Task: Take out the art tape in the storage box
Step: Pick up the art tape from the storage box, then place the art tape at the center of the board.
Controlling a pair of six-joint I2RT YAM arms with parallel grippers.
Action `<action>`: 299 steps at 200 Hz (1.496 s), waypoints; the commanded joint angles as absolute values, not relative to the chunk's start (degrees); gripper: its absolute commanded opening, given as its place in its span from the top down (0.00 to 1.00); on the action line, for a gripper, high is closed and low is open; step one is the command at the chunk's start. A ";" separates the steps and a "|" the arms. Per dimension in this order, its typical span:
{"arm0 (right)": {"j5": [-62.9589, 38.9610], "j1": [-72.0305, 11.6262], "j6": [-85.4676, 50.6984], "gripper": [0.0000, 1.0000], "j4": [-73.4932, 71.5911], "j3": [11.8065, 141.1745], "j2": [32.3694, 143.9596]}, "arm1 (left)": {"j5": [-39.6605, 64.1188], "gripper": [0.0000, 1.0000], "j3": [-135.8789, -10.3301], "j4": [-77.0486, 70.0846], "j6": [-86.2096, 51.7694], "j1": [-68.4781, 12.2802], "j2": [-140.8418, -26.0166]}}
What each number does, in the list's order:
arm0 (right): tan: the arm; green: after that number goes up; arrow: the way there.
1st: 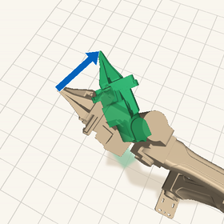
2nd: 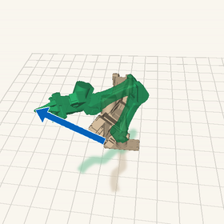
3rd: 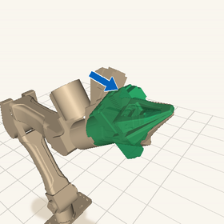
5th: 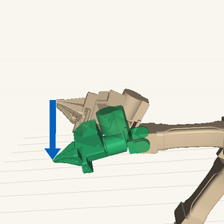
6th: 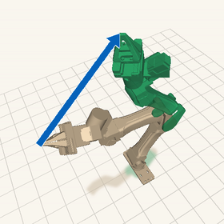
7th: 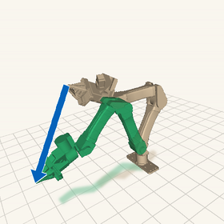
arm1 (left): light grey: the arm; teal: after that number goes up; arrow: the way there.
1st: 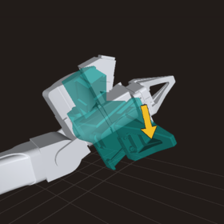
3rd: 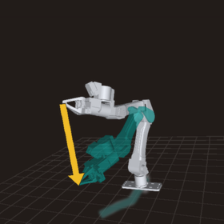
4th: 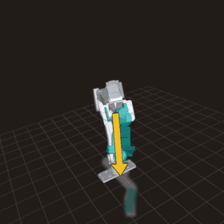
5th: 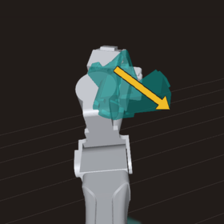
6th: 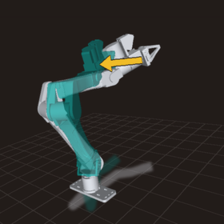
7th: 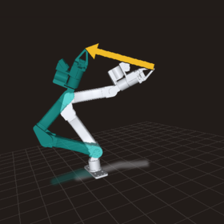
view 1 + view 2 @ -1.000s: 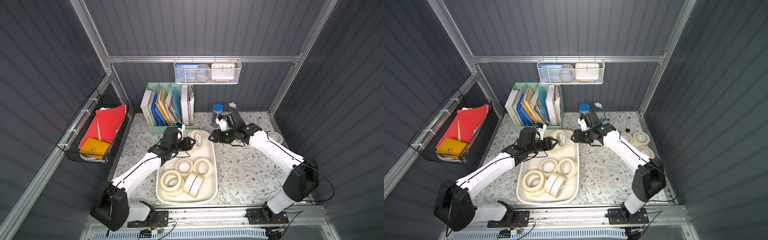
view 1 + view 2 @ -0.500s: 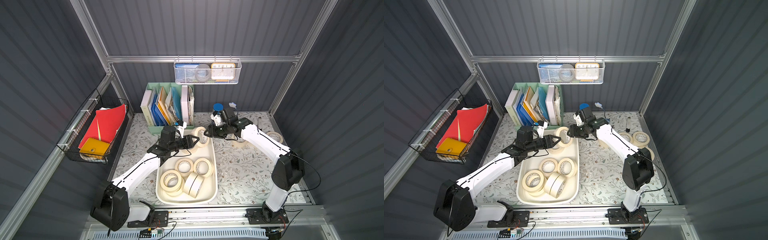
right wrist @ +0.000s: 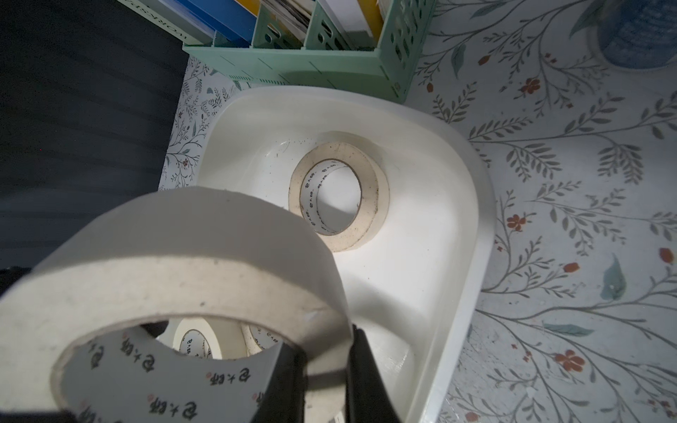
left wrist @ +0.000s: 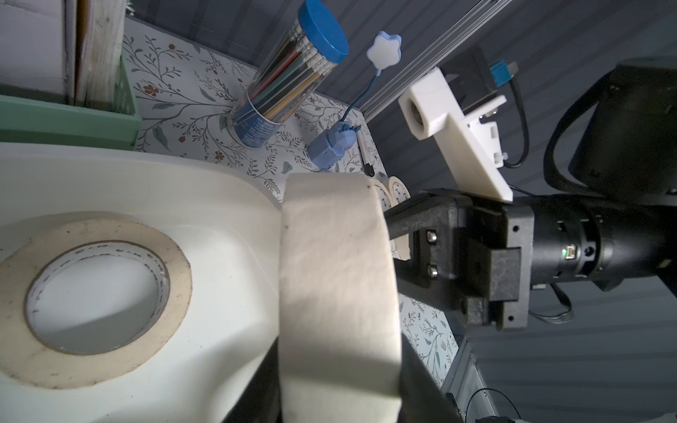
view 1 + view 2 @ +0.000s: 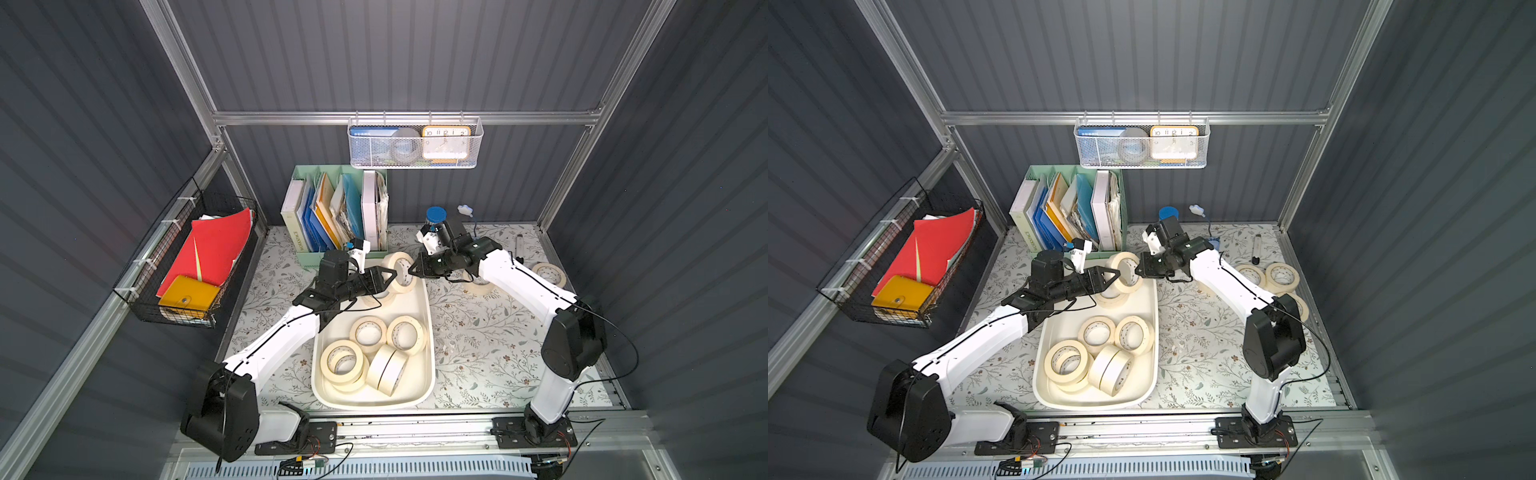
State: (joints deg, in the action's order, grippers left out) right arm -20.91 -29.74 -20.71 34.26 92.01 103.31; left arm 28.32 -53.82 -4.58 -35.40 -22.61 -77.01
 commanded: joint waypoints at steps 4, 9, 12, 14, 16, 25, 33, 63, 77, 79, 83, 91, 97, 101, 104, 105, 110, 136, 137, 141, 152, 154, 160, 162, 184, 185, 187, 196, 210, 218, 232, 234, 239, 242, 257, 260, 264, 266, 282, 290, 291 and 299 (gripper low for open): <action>-19.07 -29.34 -22.08 1.00 33.06 91.58 101.63 | 31.84 0.44 -54.05 -7.50 -34.31 -23.38 -76.54; -18.65 -29.28 -21.94 1.00 33.49 91.63 101.45 | 31.46 0.33 -54.26 -6.74 -33.42 -23.38 -76.55; -18.40 -29.30 -21.83 1.00 33.75 91.66 101.31 | 31.28 0.28 -54.43 -6.25 -32.99 -23.38 -76.43; -18.20 -29.23 -21.69 1.00 33.95 91.67 101.18 | 31.04 0.25 -54.50 -5.89 -32.48 -23.38 -76.41; -18.02 -29.21 -21.60 1.00 34.15 91.67 101.10 | 30.85 0.22 -54.63 -5.47 -32.20 -23.38 -76.34; -16.61 -29.23 -21.23 1.00 35.20 91.67 100.61 | 29.45 0.10 -55.14 -3.83 -30.77 -23.38 -75.88; -15.19 -29.11 -20.73 1.00 36.63 91.76 100.08 | 28.01 0.03 -55.58 -2.29 -29.43 -23.38 -75.19; -9.40 -27.76 -19.06 1.00 43.60 91.21 96.45 | 21.52 0.00 -57.74 3.90 -25.41 -23.38 -71.61; -6.43 -26.56 -18.18 1.00 46.60 89.71 93.54 | 14.94 0.00 -59.61 8.24 -23.65 -23.33 -70.21; -5.87 -26.39 -18.08 1.00 47.14 89.44 93.06 | 14.00 0.00 -59.97 9.14 -23.47 -23.37 -70.09; -4.49 -26.06 -17.87 1.00 48.17 88.92 92.13 | 11.72 0.00 -60.78 11.01 -23.23 -23.38 -69.92; -1.67 -25.10 -17.46 1.00 50.43 87.87 90.14 | 6.66 0.00 -62.35 14.86 -23.18 -23.38 -69.79; 0.29 -24.16 -17.20 1.00 52.10 86.91 88.42 | 2.90 0.00 -63.30 17.26 -23.15 -23.38 -69.97; 1.31 -23.44 -17.07 1.00 53.28 86.22 87.36 | 0.92 0.00 -63.74 18.68 -23.13 -23.38 -70.19; 2.04 -22.80 -16.91 1.00 54.17 85.84 86.57 | -0.20 0.00 -64.06 19.59 -23.15 -23.38 -70.43; 2.21 -22.61 -16.89 1.00 54.46 85.68 86.35 | -0.67 0.00 -64.11 19.86 -23.13 -23.38 -70.50; 2.88 -21.44 -16.79 1.00 56.18 85.12 85.21 | -2.11 0.00 -64.36 20.72 -22.93 -23.38 -70.97; 7.41 -14.66 -15.88 1.00 64.53 82.11 79.99 | -4.24 0.02 -63.81 20.98 -23.21 -23.38 -74.74; 7.66 -14.36 -15.85 1.00 64.79 81.92 79.85 | -4.27 0.02 -63.76 20.86 -23.25 -23.38 -74.90; 8.63 -13.27 -15.66 1.00 65.76 81.18 79.27 | -4.10 0.03 -63.53 20.46 -23.48 -23.38 -75.48; 10.85 -10.16 -15.32 1.00 67.71 78.96 77.80 | -3.82 0.05 -62.70 18.63 -24.29 -23.38 -76.98; 11.13 -9.66 -15.23 1.00 67.97 78.52 77.68 | -3.66 0.05 -62.48 18.28 -24.44 -23.38 -77.21; 11.89 -7.76 -15.14 1.00 68.67 77.27 77.29 | -3.48 0.06 -62.03 17.15 -24.86 -23.36 -77.95; 12.11 -7.26 -15.12 1.00 68.93 76.89 77.26 | -3.40 0.06 -61.91 16.86 -24.98 -23.37 -78.18; 13.63 -2.38 -15.10 1.00 69.28 72.90 78.09 | -2.61 0.09 -61.52 14.89 -25.94 -23.29 -81.13; 13.72 -2.20 -15.11 1.00 69.22 72.79 78.20 | -2.58 0.09 -61.48 14.87 -25.94 -23.29 -81.26; 13.78 -1.89 -15.11 1.00 69.18 72.54 78.44 | -2.47 0.09 -61.51 14.75 -26.04 -23.29 -81.49; 13.97 -0.27 -15.20 1.00 68.62 71.48 79.81 | -2.28 0.10 -61.36 14.10 -26.25 -23.29 -82.39; 13.88 1.36 -16.11 1.00 68.90 71.67 82.61 | -2.19 0.12 -60.89 13.37 -26.56 -23.20 -83.43; 14.27 1.73 -17.03 1.00 68.96 72.44 84.19 | -2.21 0.13 -60.54 12.98 -26.71 -23.09 -83.71; 15.12 2.72 -18.32 1.00 66.96 72.52 87.28 | -2.67 0.14 -59.54 12.20 -26.90 -23.04 -84.11; 14.94 3.01 -18.49 1.00 66.66 72.56 87.80 | -2.71 0.14 -59.29 12.10 -26.90 -23.03 -84.18; 14.28 3.72 -18.88 1.00 65.79 72.49 89.14 | -2.96 0.14 -58.94 11.84 -26.98 -22.96 -84.33; 13.72 4.11 -19.08 1.00 65.57 72.55 90.04 | -3.19 0.14 -58.67 11.72 -27.06 -22.90 -84.38; 13.53 5.07 -20.03 1.00 63.80 73.48 93.77 | -4.29 0.15 -57.33 10.79 -27.53 -22.84 -84.31; 13.61 5.16 -20.04 1.00 62.91 73.42 94.24 | -4.43 0.15 -57.04 10.62 -27.58 -22.78 -84.24; 13.77 5.33 -20.10 1.00 62.12 73.52 94.92 | -4.64 0.15 -56.71 10.41 -27.67 -22.75 -84.08; 13.66 5.38 -20.17 1.00 61.91 73.60 95.23 | -4.72 0.15 -56.52 10.31 -27.62 -22.74 -84.04; 13.89 6.12 -20.32 1.00 60.97 75.29 98.43 | -5.23 0.15 -55.75 10.28 -27.50 -22.40 -83.94; 13.86 6.60 -20.23 1.00 60.80 76.16 100.10 | -5.31 0.15 -55.48 10.22 -27.40 -22.20 -84.06; 13.83 6.60 -20.22 1.00 60.81 76.31 100.19 | -5.33 0.15 -55.47 10.21 -27.37 -22.18 -84.04; 13.85 6.98 -20.00 1.00 60.42 76.98 101.91 | -5.16 0.15 -55.22 10.03 -27.30 -21.94 -84.32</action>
